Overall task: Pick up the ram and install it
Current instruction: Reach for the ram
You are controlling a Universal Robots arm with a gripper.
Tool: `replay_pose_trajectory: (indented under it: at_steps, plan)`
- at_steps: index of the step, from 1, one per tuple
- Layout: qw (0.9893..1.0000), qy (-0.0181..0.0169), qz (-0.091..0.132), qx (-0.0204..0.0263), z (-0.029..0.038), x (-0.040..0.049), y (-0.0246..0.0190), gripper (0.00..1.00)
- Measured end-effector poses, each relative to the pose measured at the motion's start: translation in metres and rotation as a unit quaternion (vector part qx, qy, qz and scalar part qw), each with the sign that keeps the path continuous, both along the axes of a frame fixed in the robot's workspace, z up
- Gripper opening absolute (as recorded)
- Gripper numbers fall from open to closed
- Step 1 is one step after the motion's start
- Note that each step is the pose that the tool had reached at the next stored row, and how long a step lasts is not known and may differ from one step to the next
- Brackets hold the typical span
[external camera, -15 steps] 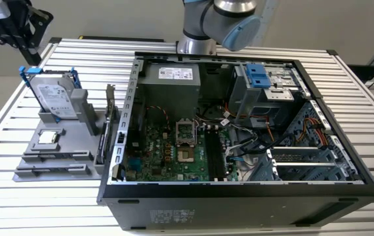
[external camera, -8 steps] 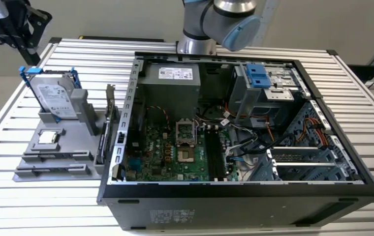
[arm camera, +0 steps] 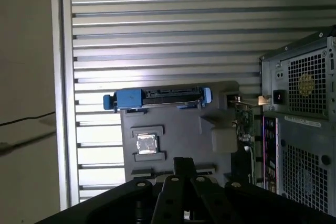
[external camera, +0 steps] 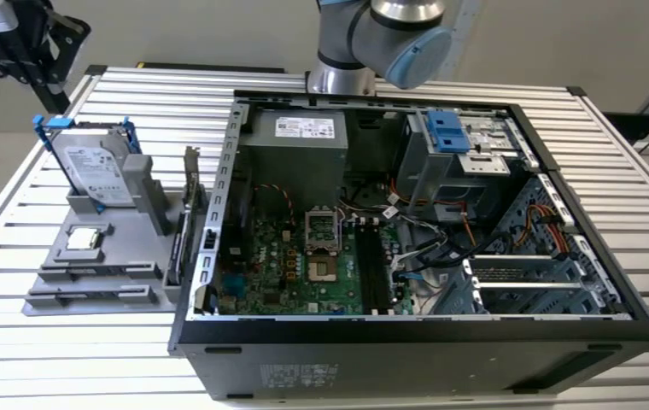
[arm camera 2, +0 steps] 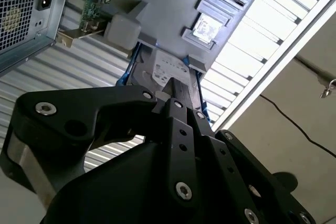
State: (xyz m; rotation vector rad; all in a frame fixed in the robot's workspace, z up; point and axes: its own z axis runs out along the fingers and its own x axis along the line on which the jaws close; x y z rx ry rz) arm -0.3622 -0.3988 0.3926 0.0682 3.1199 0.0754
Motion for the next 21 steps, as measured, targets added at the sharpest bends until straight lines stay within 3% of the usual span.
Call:
replay_pose_trajectory:
  at_steps: [11,21]
  plan:
    - [0.9999,0.0000,0.010,0.0000,0.0000,0.0006,0.0000,0.00]
    - [1.0000,0.0000,0.010,0.0000,0.0000,0.0025,-0.0030,0.00]
